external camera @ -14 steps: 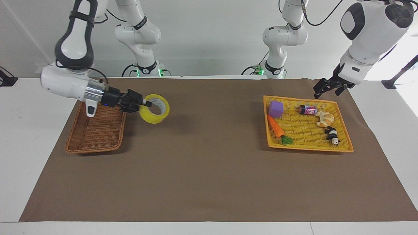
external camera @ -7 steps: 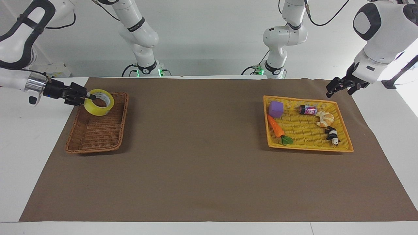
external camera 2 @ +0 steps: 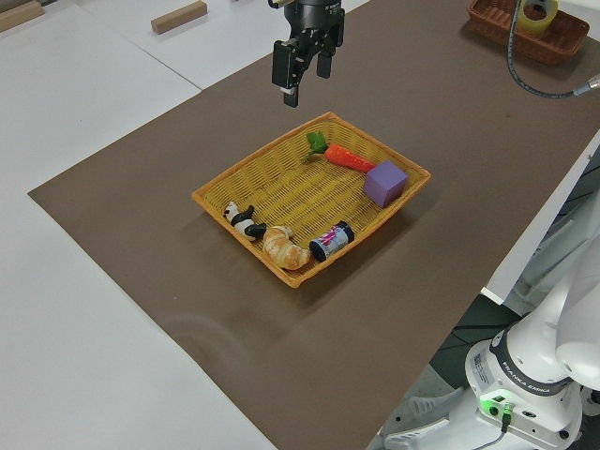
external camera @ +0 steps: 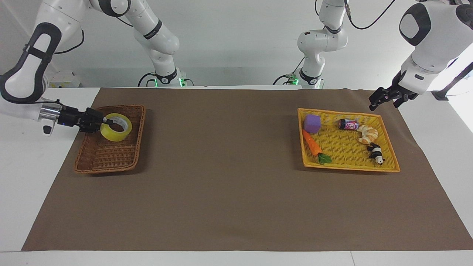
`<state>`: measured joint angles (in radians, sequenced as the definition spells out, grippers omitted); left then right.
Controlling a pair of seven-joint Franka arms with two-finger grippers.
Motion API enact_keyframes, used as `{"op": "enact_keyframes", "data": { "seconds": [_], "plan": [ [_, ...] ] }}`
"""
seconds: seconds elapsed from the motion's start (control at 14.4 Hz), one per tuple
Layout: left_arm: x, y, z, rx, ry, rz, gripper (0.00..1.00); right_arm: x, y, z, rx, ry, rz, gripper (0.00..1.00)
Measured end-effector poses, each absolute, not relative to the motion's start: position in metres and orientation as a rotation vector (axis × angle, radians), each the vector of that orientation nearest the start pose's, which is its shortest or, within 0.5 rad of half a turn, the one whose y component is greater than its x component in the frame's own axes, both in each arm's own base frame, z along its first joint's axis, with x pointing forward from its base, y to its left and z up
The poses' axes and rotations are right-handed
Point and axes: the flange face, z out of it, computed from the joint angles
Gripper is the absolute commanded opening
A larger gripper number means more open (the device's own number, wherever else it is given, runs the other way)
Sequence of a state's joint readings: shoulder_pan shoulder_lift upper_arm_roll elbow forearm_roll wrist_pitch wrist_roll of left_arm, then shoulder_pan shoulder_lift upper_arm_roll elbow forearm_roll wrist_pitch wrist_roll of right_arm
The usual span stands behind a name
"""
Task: Move tape to another basket
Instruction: 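Carry the tape with the right gripper into the brown basket, then open the right gripper and release the tape in the brown basket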
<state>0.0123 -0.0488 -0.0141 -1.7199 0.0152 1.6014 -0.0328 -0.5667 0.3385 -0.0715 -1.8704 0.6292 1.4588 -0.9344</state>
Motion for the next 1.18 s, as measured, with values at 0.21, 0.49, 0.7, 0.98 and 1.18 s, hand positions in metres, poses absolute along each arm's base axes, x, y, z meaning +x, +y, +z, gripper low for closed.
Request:
{"op": "enact_keyframes", "data": {
  "seconds": [0.21,0.49,0.7,0.98,1.18],
  "plan": [
    [0.539,0.026,0.586,-3.124,-0.096,0.087,1.0,0.476,-0.264,0.306,-2.191,-0.128,0.115,0.0],
    [0.538,0.039,0.586,-3.125,-0.108,0.08,1.0,0.476,-0.265,0.298,-2.218,-0.14,0.093,0.24],
    [0.541,0.024,0.582,-3.124,-0.063,0.094,1.0,0.479,-0.26,0.299,-2.249,-0.176,0.108,1.0],
    [0.543,0.003,0.572,-3.122,0.001,0.148,1.0,0.482,-0.261,0.301,-2.296,-0.2,0.117,1.0],
    [0.54,-0.002,0.574,-3.12,0.098,0.201,1.0,0.493,-0.259,0.329,-2.42,-0.3,0.111,1.0]
  ]
}}
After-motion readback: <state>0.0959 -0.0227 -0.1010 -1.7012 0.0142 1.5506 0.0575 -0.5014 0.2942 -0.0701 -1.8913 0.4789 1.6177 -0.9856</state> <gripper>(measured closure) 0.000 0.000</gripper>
